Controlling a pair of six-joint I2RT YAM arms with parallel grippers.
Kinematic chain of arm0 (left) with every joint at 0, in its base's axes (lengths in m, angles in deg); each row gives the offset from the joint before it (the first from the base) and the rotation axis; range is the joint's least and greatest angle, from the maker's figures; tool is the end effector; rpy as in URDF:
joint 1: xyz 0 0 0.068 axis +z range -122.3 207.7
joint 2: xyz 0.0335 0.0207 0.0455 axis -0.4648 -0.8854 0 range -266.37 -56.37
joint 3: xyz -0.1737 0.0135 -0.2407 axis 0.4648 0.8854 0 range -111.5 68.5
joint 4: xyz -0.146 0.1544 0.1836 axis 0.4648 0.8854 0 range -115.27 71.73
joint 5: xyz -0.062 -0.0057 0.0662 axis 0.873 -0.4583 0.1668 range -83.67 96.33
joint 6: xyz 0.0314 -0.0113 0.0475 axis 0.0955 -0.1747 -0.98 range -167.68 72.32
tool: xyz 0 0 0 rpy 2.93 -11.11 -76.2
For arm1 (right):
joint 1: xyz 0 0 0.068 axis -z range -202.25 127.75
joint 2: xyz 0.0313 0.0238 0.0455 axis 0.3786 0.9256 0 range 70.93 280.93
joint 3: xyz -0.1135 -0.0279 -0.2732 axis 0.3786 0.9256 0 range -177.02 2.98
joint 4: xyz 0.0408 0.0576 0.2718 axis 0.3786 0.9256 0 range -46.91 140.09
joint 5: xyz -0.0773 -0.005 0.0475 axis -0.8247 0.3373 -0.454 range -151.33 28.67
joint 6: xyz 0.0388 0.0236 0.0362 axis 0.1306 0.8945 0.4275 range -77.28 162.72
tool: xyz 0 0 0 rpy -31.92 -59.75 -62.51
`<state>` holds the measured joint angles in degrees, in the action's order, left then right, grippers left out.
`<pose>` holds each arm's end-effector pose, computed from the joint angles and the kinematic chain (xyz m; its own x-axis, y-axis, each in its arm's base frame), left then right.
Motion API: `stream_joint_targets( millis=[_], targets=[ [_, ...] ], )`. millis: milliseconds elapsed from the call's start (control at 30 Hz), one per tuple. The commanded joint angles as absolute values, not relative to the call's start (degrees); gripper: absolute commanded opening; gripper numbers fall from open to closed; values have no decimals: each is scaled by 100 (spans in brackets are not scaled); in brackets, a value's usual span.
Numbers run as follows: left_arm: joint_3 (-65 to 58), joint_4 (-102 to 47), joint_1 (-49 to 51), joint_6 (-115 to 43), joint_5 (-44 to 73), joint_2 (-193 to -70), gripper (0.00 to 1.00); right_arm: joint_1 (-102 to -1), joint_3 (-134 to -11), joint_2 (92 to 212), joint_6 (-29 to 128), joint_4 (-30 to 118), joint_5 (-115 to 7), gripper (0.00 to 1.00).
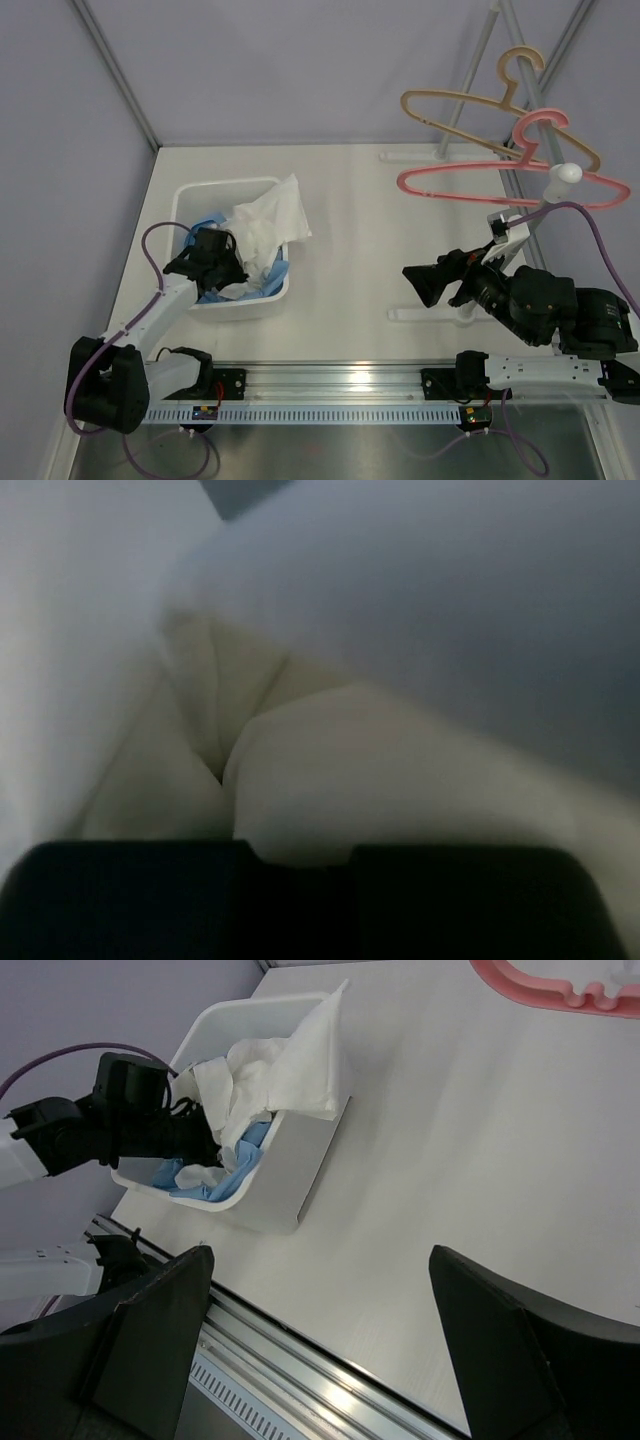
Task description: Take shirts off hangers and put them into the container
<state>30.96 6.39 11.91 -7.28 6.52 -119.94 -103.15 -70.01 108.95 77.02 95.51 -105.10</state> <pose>0.2098 -0.0594 0.2120 -0.7967 -0.4483 -0.4052 -0.3187 0.8814 -0.3486 0.0403 0.0692 0.4618 -0.3823 0.1869 -0.9049 -0.4760 0.7995 0.3662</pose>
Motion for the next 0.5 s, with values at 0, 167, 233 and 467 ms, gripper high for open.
stream_joint_targets(
  millis=[0, 167, 233, 467],
  targets=[
    [3642, 374, 1442, -49, 2153, -12334, 0, -10363, -7102, 10846, 7568, 9644, -10387, 98],
    [4230, -31, 1443, 531, 2181, -12124, 0, -10363, -7058, 10942, 7559, 9679, -10282, 100],
    [4292, 4, 1443, 662, 2093, -11922, 0, -10355, -7041, 11065, 7585, 9722, -10255, 99],
    [3609, 1390, 1434, 830, 1277, -10210, 99, -10363, -6918, 11549, 7919, 10056, -10543, 100]
  ],
)
